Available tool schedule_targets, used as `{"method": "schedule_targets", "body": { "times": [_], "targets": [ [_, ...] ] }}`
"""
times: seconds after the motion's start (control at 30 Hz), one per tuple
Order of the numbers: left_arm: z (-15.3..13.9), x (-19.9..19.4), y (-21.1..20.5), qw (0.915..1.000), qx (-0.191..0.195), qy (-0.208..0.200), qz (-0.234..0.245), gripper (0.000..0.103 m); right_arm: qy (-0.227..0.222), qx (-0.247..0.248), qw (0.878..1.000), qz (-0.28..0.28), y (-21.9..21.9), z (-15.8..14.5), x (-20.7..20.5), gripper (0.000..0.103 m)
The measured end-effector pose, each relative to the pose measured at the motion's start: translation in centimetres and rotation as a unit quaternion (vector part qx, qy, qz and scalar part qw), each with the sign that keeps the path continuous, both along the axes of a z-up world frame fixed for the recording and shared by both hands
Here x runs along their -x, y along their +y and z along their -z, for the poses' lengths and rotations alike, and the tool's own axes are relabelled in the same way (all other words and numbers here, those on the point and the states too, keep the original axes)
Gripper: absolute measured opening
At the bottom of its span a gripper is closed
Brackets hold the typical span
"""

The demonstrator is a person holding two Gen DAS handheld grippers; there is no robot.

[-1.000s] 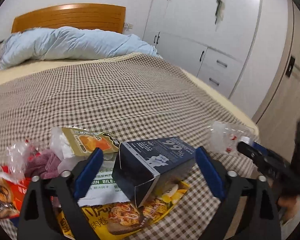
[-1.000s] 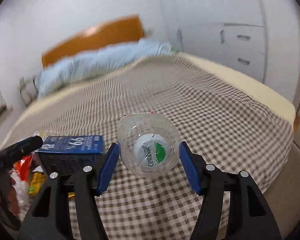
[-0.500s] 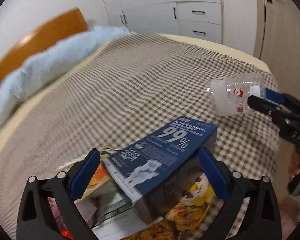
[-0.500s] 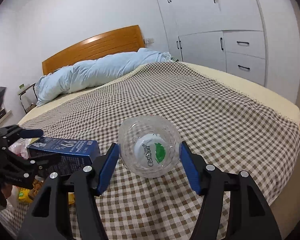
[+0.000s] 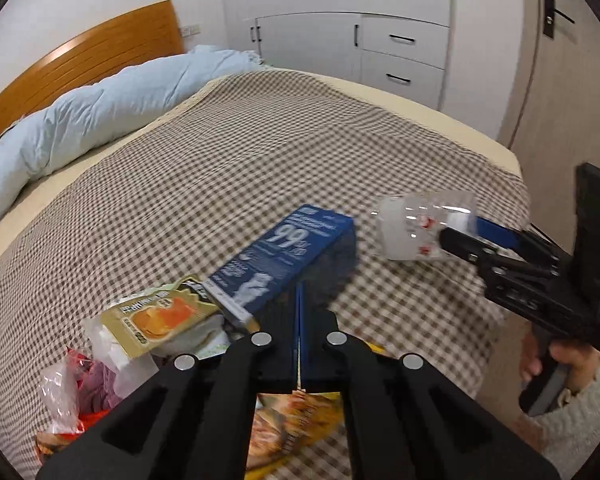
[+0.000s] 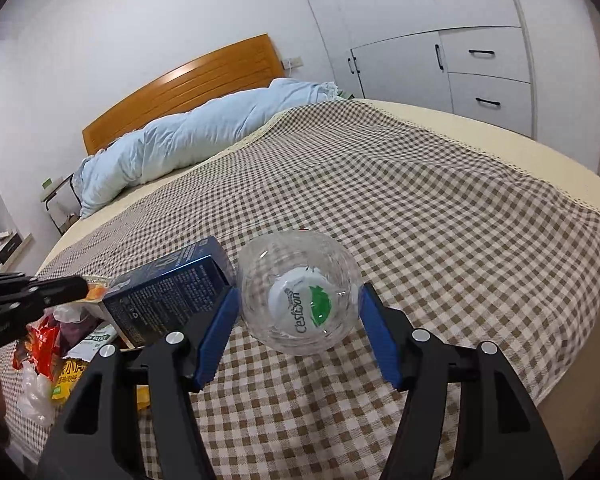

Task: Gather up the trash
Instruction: 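Lift the blue carton with the left gripper while right holds the bottle, then carry the blue carton and clear bottle toward the floor bin with both grippers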

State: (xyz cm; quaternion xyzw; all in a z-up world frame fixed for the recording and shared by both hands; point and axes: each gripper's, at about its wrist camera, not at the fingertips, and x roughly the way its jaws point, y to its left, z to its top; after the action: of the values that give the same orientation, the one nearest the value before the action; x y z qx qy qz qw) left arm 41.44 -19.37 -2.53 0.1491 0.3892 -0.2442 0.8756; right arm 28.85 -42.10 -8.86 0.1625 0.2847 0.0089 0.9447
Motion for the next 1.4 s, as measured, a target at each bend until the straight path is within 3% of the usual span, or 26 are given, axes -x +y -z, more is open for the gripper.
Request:
{"method": "schedule_targets", "body": {
  "times": [0.03,0.1,0.13,0.17,0.23,0.3,0.47,0.53,0.63,0.7,0.77,0.83,0.87,0.93,1.17,1.4],
  "targets": [
    [-0.1,0.0,-0.4,1.0000,-0.007,-0.001,-0.001,0.001,0.000,-0.001,1.000,0.002,-0.1,0.0,0.1,0.061],
    [0.3,-0.3,-0.9,0.9995,-0.031,0.000,-0.005,0.048,0.002,-0.007,1.000,0.006,-0.6,-0.1,0.3,0.061],
    [0.5,-0.6,-1.3,0.9987,-0.049,-0.008,-0.012,0.089,0.003,-0.011,1.000,0.007,-0.8,0.0,0.4,0.061],
    [0.6,-0.9,-1.7,0.9978,-0.063,-0.018,-0.011,0.096,0.003,-0.014,1.000,0.009,-1.0,-0.1,0.5,0.061],
    [1.0,-1.9,-2.6,0.9944,-0.100,-0.032,-0.003,0.096,0.002,-0.017,1.000,0.012,-1.4,-0.2,0.7,0.061],
    [1.6,-3.4,-3.5,0.9910,-0.131,-0.021,0.016,0.096,0.001,-0.015,1.000,0.015,-1.7,-0.3,0.6,0.061],
    [3.8,-6.9,-4.1,0.9836,-0.170,-0.004,0.060,0.096,-0.002,-0.047,0.999,-0.005,-2.8,0.2,-0.1,0.061],
    [5.1,-8.5,-4.1,0.9835,-0.169,0.010,0.065,0.097,0.002,-0.060,0.998,-0.026,-2.7,0.4,-0.7,0.061],
    [7.6,-11.0,-3.3,0.9858,-0.126,0.100,0.048,0.095,0.088,-0.014,0.996,0.005,-2.1,2.2,-2.3,0.061],
    [8.4,-11.5,-2.7,0.9876,-0.093,0.124,0.023,0.082,0.119,-0.037,0.992,0.013,-2.8,3.6,-2.9,0.060],
    [7.6,-10.9,-2.2,0.9923,-0.061,0.107,0.012,0.069,0.100,-0.061,0.993,0.012,-3.4,2.8,-2.4,0.059],
    [6.4,-9.5,-1.8,0.9952,-0.038,0.090,0.007,0.064,0.052,-0.094,0.994,-0.011,-3.8,1.4,-1.4,0.059],
    [5.9,-8.9,-1.8,0.9960,-0.039,0.081,0.004,0.063,0.019,-0.103,0.994,-0.029,-3.6,0.3,-0.6,0.059],
    [4.8,-7.4,-1.6,0.9973,-0.048,0.054,-0.011,0.063,-0.003,-0.091,0.995,-0.051,-3.0,-0.7,0.2,0.059],
    [1.7,-4.5,0.1,0.9961,-0.049,0.016,-0.071,0.063,0.011,-0.082,0.992,-0.094,-1.7,-0.5,0.7,0.059],
    [1.0,-1.9,1.5,0.9954,-0.045,0.011,-0.084,0.063,0.024,-0.107,0.984,-0.140,-0.6,-0.2,0.5,0.059]
  ]
}}
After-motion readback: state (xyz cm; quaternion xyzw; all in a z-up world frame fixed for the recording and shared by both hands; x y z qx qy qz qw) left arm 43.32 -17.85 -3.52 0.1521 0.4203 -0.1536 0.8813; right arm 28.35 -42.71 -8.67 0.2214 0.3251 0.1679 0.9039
